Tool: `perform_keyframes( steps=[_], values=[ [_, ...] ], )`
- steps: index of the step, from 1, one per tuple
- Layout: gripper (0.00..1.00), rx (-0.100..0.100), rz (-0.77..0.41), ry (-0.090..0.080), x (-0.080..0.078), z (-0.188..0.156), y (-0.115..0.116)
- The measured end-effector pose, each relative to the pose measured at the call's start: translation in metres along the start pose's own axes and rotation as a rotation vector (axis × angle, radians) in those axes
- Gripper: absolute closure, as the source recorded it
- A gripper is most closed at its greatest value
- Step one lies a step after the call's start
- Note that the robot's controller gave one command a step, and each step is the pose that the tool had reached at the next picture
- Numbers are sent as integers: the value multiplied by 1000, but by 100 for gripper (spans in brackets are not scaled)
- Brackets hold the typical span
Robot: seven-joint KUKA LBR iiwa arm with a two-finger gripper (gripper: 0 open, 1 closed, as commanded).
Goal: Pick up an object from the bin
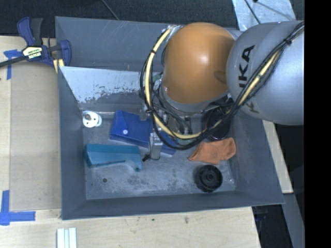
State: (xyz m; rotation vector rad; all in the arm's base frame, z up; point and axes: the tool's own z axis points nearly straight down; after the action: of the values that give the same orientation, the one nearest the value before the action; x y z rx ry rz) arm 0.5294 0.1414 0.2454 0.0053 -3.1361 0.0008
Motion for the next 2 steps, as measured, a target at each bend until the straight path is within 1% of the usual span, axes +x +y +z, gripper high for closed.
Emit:
perform_keyframes(
  steps=[1,2],
  values=[
    [0,-2,3,-9,-2,-5,-1],
    [0,-3,-16,-13,1,59,25]
  ],
)
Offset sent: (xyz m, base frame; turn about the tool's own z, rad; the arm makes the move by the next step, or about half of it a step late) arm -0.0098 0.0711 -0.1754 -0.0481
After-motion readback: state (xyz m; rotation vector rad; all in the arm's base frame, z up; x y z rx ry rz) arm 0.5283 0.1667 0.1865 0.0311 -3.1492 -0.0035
